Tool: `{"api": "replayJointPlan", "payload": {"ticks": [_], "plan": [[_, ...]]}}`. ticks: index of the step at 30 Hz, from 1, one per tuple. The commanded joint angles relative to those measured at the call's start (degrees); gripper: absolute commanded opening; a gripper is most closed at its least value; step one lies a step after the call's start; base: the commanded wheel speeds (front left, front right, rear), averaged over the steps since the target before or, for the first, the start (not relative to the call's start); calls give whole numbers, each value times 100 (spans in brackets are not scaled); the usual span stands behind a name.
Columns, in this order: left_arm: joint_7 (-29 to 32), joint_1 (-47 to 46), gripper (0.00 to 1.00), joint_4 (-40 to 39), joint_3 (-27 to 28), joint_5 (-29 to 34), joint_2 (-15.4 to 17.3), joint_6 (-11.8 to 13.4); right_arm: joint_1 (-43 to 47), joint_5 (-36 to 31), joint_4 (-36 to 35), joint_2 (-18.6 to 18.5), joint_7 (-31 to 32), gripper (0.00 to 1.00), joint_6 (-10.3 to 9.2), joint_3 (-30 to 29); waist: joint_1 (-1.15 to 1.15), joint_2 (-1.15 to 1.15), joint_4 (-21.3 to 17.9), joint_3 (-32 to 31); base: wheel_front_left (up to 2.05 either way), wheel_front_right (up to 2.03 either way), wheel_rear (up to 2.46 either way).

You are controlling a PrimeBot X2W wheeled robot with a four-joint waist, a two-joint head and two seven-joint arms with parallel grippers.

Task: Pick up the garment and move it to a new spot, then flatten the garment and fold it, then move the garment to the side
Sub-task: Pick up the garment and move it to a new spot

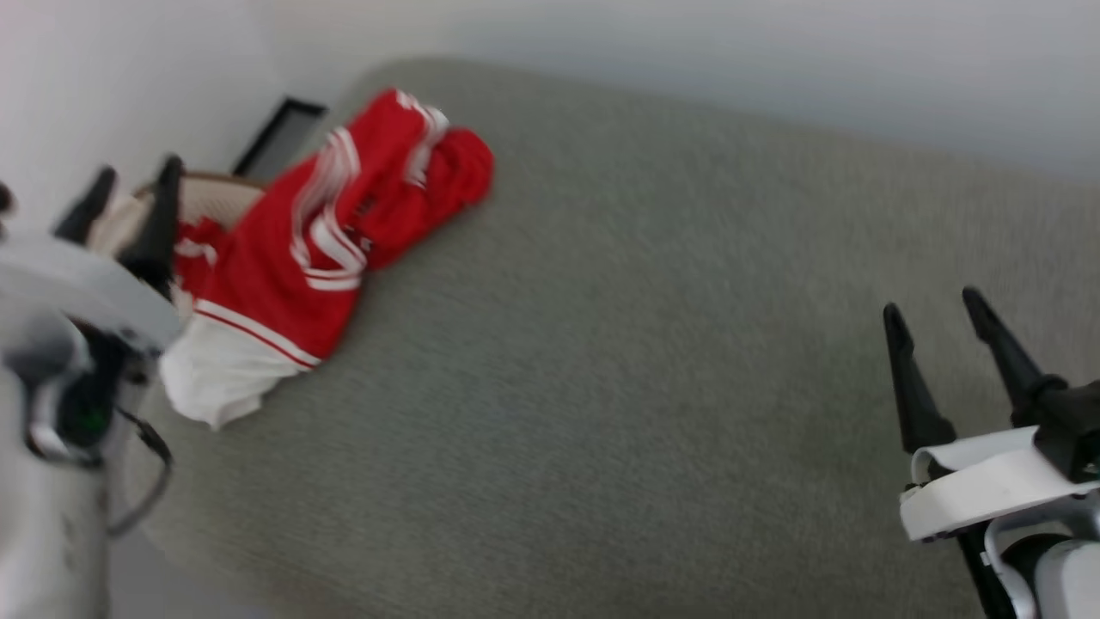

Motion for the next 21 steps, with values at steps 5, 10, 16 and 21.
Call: {"api": "replayJointPlan", "payload": {"ticks": [5, 10, 16, 21], "plan": [[533, -952, 100, 1031, -105, -236, 263, -82, -178, -53, -561, -82, 175, 100, 0, -51, 0, 0, -966, 1754, 0, 0, 0], [938, -1581, 100, 2028, -279, -265, 397, -90, -264, -34, -936, -89, 285, 100, 0, -49, 0, 0, -1171, 2134, 0, 0, 0], [1489, -2283, 100, 3381, -538, -258, 574, -110, -351, 31, -1250, -67, 431, 100, 0, -56, 0, 0, -1341, 2406, 0, 0, 0], [1732, -2669, 100, 4256, -671, -240, 618, -118, -364, 60, -1423, -92, 526, 100, 0, -70, 0, 0, -1413, 2543, 0, 0, 0]]}}
